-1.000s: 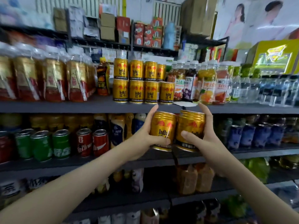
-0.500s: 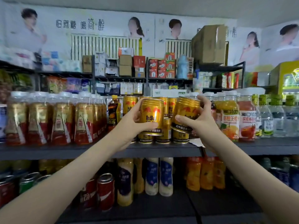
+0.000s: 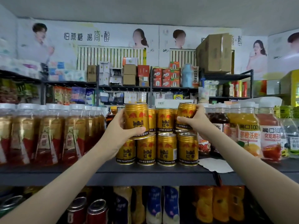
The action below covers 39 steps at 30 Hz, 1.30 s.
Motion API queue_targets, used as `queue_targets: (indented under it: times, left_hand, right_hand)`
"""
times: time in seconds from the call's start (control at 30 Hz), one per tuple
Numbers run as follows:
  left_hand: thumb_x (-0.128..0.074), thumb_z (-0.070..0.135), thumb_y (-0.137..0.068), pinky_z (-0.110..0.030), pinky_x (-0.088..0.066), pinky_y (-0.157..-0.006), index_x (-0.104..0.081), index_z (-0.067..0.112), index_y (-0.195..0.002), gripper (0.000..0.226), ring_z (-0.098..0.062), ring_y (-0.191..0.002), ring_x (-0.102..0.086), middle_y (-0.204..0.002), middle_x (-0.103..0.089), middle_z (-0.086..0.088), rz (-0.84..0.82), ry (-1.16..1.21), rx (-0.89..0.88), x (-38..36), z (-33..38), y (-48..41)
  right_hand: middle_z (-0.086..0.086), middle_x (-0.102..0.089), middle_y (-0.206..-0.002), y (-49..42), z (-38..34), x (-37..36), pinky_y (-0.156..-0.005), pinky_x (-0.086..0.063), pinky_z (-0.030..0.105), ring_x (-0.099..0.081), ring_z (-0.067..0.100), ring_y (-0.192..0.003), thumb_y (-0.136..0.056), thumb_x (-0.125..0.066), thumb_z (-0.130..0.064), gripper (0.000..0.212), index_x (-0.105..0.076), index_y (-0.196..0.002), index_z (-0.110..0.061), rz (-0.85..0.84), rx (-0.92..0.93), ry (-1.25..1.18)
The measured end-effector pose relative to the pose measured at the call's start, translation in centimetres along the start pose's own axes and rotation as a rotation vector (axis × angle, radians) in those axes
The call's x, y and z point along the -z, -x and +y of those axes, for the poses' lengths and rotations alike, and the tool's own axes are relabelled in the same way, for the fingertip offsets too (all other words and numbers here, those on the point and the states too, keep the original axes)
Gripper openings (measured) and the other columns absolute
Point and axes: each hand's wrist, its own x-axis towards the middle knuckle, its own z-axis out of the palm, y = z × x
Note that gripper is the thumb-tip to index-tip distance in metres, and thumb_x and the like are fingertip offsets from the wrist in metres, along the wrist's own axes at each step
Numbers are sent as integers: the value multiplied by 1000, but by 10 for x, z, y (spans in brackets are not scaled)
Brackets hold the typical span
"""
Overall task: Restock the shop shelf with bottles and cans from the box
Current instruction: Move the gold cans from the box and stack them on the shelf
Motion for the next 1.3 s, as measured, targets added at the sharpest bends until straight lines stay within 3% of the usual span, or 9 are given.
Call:
queue_targets:
  times: [0.1, 0.27, 0.67, 0.77, 0.87, 1.03, 1.13, 1.23, 1.3]
  left_hand:
    - [-86, 25, -54, -44, -46, -102, -40, 29, -140, 98, -13, -119, -56, -130, -58, 6, -1, -31, -10, -1, -5, -5]
    - [-85, 25, -55, -37, -46, -103, -39, 30, -141, 98, -5, -118, -56, -130, -58, 12, -11, -76, -23, -5, -11, -9]
    - [-85, 26, -64, -35, -47, -95, -44, 33, -135, 83, -13, -115, -56, -121, -62, 9, 120, -86, 10, 16, -20, -22]
    - [-82, 23, -67, -29, -47, -87, -41, 29, -140, 84, -14, -114, -56, -123, -60, 6, 126, -95, 27, 24, -26, -23]
    - [-84, 25, -65, -35, -46, -96, -37, 29, -143, 91, -16, -117, -54, -129, -58, 4, 124, -121, 35, 33, -30, -25]
    - [-82, 18, -72, -38, -44, -99, -37, 29, -143, 85, -20, -125, -47, -133, -52, 5, 67, -166, 35, 35, -33, -33]
    - [-80, 15, -74, -39, -42, -101, -39, 35, -137, 78, -19, -123, -47, -127, -52, 10, 30, -168, 36, 34, -35, -37]
    - [-81, 20, -73, -45, -41, -106, -34, 31, -145, 87, -22, -129, -45, -142, -47, -1, -6, -162, 55, 37, -39, -40]
    - [-81, 22, -73, -39, -43, -103, -30, 30, -148, 91, -21, -131, -44, -146, -44, -3, -39, -154, 58, 40, -42, -41]
  right_hand:
    - [4, -52, -116, -10, 12, -5, -89, -51, 45, -56, 26, -110, -76, -80, -20, 88, -18, -139, -17, -39, -34, 62]
    - [0, -52, -112, -20, 18, -2, -61, -48, 27, -55, 10, -89, -78, -78, -21, 87, -17, -140, -24, -134, -59, 54]
    - [8, -44, -142, -28, 29, 0, -89, -45, 40, -48, 28, -123, -79, -76, -35, 98, -11, -151, -25, -113, -71, 228]
    - [13, -38, -148, -18, 21, -2, -104, -40, 49, -40, 32, -133, -82, -66, -49, 90, -17, -150, -19, 9, 54, 437]
    - [14, -27, -153, 11, -1, -16, -113, -25, 46, -24, 30, -141, -92, -57, -41, 78, -16, -151, -12, 137, 325, 643]
    - [-3, -45, -143, 60, -29, -55, -105, -20, 21, -35, 12, -133, -94, -50, -44, 56, -38, -143, -21, -138, 673, 866]
    - [-3, -53, -135, 66, -26, -72, -106, -27, 27, -43, 14, -126, -93, -51, -46, 54, -44, -140, -21, -207, 742, 942]
    - [-3, -53, -135, 64, -17, -80, -108, -30, 32, -45, 16, -125, -92, -53, -50, 60, -39, -143, -22, -243, 712, 1008]
    - [-1, -54, -134, 64, -11, -85, -106, -34, 35, -48, 19, -124, -89, -58, -49, 65, -37, -144, -21, -260, 726, 1046]
